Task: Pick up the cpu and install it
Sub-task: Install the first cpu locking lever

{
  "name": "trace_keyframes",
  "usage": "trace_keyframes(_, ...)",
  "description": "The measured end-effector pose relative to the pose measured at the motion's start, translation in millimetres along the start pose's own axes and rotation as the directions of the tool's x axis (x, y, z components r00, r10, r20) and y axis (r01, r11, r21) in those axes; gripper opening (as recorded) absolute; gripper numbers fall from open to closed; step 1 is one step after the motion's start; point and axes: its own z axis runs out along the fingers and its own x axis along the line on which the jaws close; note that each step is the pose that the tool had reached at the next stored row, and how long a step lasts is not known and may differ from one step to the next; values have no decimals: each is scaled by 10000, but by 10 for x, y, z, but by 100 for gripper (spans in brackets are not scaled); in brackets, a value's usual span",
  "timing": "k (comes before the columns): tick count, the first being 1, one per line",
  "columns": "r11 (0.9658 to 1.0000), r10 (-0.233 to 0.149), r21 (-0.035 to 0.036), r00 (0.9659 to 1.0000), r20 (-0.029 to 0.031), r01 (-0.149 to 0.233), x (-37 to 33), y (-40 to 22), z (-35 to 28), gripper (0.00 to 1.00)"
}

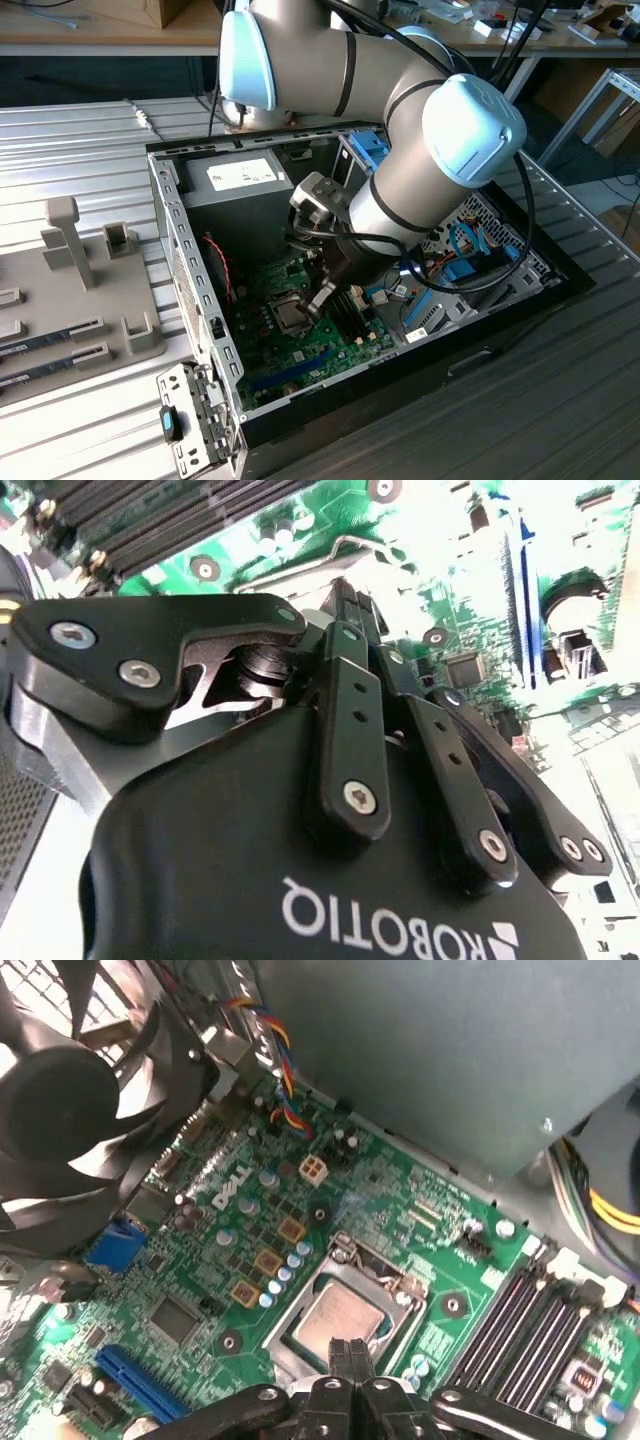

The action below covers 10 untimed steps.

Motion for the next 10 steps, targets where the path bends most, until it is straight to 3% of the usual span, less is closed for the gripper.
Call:
trace_keyframes(2,9999,126,50,9999,-18,-126,-29,-13,-5,11)
trace_keyframes(5,9983,582,20,9983,61,-582,-32,-14,-4,11)
trace_keyframes(6,9979,651,36,9979,59,-651,-35,-10,-5,11)
trace_keyframes(7,9978,664,41,9978,57,-664,-36,-8,-4,17)
trace_keyframes(8,9969,777,73,9970,53,-778,-39,-10,-4,30)
trace_keyframes(9,9943,1050,186,9945,22,-1050,-47,-16,-3,30)
trace_keyframes(10,9936,1106,233,9939,3,-1106,-56,-22,-3,30)
